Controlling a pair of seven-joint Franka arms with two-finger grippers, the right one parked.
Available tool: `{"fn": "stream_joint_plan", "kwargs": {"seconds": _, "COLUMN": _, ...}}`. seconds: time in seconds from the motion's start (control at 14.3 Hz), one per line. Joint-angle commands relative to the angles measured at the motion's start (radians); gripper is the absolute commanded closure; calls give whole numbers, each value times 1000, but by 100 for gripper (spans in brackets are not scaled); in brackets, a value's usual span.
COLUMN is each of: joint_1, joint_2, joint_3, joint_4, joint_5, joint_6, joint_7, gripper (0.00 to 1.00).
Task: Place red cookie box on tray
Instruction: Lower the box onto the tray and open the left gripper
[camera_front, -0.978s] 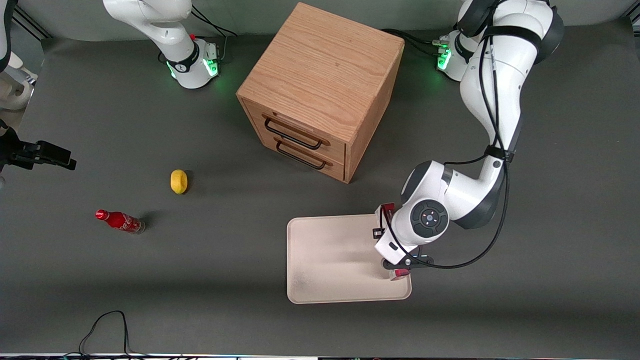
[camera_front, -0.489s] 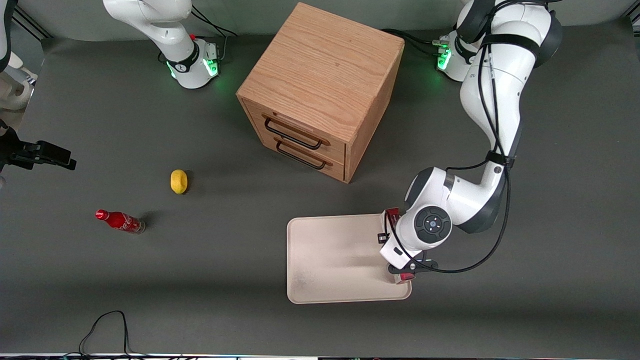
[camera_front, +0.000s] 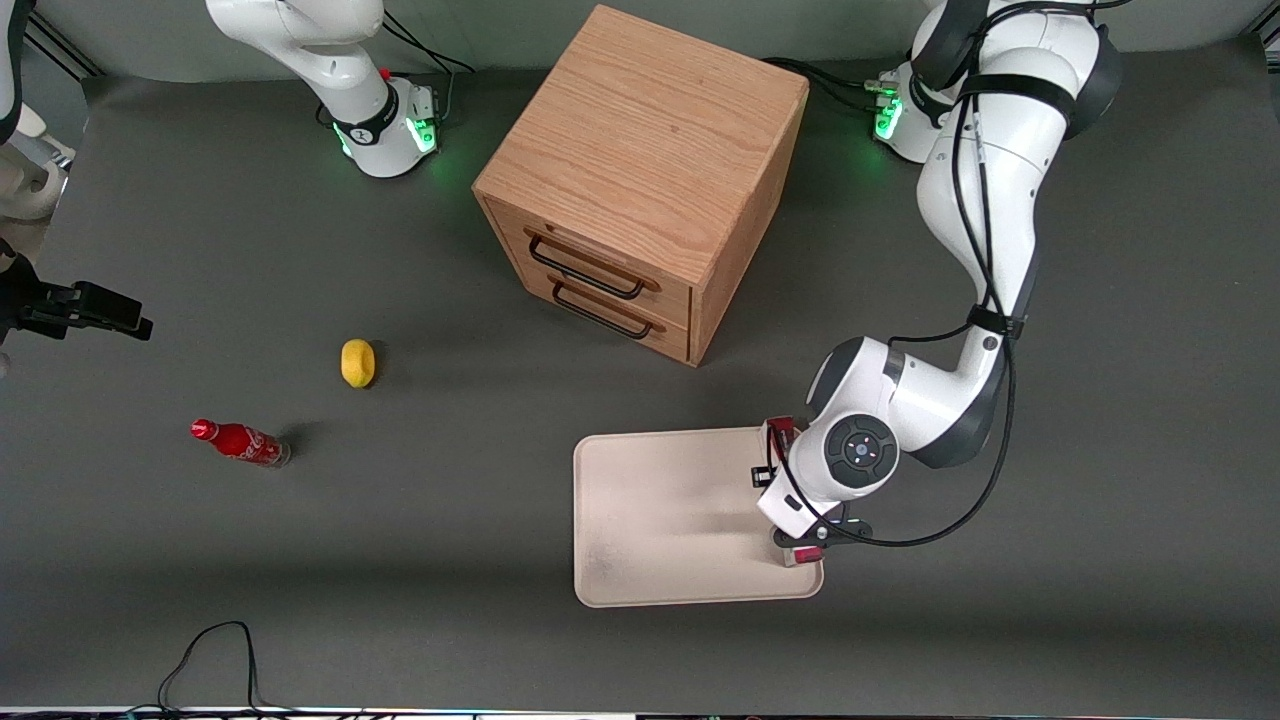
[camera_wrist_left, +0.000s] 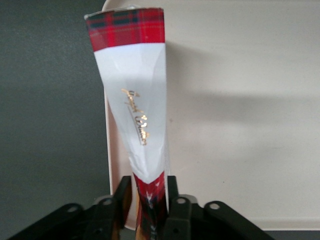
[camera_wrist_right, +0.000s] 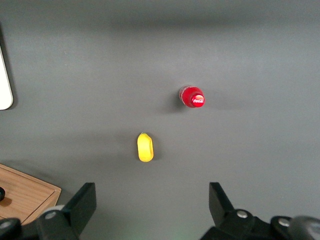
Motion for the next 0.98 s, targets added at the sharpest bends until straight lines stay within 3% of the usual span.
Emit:
{"fn": "stream_joint_plan", "kwargs": {"seconds": 0.0, "joint_1": -11, "joint_2": 5, "joint_3": 6, "joint_4": 23, "joint_5": 12, "joint_6": -3, "joint_7": 6, "gripper": 0}}
{"fn": "stream_joint_plan", "kwargs": {"seconds": 0.42, "joint_1": -1, "joint_2": -60, "joint_3": 7, "joint_4": 35, "joint_5": 12, "joint_6": -131, "joint_7": 6, "gripper": 0}}
{"fn": "stream_joint_plan", "kwargs": {"seconds": 0.63, "joint_1": 37, "joint_2": -162, "joint_3": 6, "joint_4": 8, "joint_5": 20, "joint_6": -248, "joint_7": 22, "gripper": 0}}
{"fn": "stream_joint_plan", "kwargs": {"seconds": 0.91, "joint_1": 127, "joint_2": -450, "joint_3": 3, "joint_4": -272, "joint_5": 11, "joint_6": -270, "joint_7": 109, "gripper": 0}}
